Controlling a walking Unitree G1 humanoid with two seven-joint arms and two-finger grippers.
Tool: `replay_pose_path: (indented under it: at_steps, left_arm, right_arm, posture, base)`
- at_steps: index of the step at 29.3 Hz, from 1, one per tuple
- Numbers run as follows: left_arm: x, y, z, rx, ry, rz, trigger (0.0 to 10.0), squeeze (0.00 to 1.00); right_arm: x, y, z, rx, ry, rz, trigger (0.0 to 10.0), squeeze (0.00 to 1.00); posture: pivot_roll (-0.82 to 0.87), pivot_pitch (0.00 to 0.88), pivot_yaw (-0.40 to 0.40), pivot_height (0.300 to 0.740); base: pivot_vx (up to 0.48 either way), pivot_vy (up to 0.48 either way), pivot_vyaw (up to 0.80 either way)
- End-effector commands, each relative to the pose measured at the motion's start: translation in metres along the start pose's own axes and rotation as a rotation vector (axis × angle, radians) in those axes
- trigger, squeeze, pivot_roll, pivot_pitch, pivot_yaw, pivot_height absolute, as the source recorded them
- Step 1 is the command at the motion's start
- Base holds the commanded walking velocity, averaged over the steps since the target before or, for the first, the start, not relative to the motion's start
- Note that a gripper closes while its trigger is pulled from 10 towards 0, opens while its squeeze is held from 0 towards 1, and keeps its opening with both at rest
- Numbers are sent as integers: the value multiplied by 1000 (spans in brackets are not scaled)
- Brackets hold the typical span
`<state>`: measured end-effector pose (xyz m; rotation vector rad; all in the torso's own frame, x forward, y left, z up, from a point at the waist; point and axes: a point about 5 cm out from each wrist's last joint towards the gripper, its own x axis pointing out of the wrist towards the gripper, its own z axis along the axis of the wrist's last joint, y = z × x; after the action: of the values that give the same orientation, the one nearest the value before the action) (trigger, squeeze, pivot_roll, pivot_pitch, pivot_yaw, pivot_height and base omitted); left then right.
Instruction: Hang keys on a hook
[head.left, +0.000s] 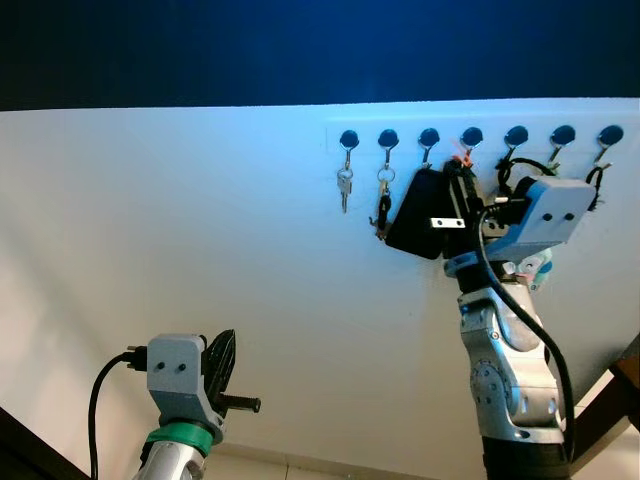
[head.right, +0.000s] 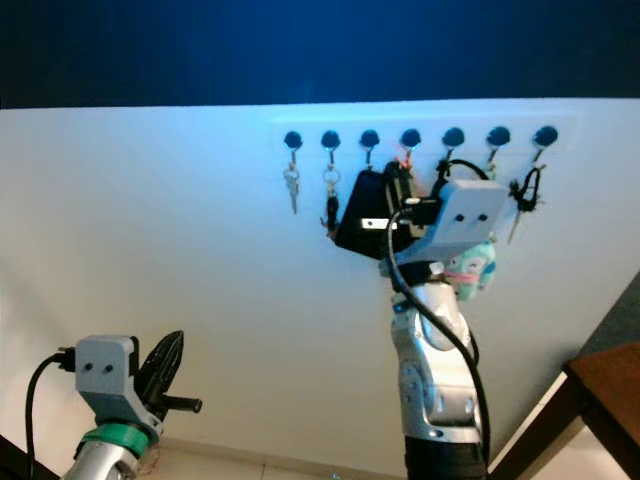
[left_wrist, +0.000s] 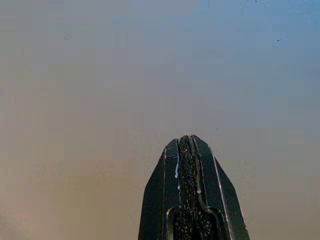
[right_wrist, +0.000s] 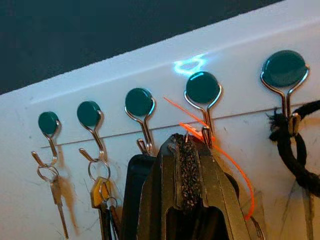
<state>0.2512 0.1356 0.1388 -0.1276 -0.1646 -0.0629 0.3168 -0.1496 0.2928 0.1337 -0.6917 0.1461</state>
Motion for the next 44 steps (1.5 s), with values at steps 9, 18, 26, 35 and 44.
replay_pose_path:
  at_steps: [9, 18, 26, 35, 44]
  left_arm:
    - [-4, 3, -2, 3, 16, 4, 10000, 0]
    - [-4, 3, -2, 4, 20, 1, 10000, 0]
    - [-4, 3, -2, 4, 20, 4, 10000, 0]
    - [-4, 3, -2, 2, 20, 3, 10000, 0]
    - [-4, 3, -2, 4, 17, -2, 10000, 0]
  right_arm:
    - [-7, -5, -14, -5, 69, -43, 10000, 0]
    - [-12, 0, -23, 23, 130, 2, 10000, 0]
    - [-12, 12, -22, 60, 127, 83, 10000, 0]
    - [-10, 35, -10, 93, 85, 258, 10000, 0]
    - [-2, 34, 1, 97, 32, 251, 10000, 0]
  posture:
    - [-98, 64, 167, 740]
    - [-98, 68, 168, 740]
    - [-98, 67, 166, 740]
    - [-98, 67, 166, 740]
    - [-102, 57, 168, 740]
  base:
    - [0, 0, 0]
    - [0, 0, 0]
    - [0, 0, 0]
    - [0, 0, 0]
    - [0, 0, 0]
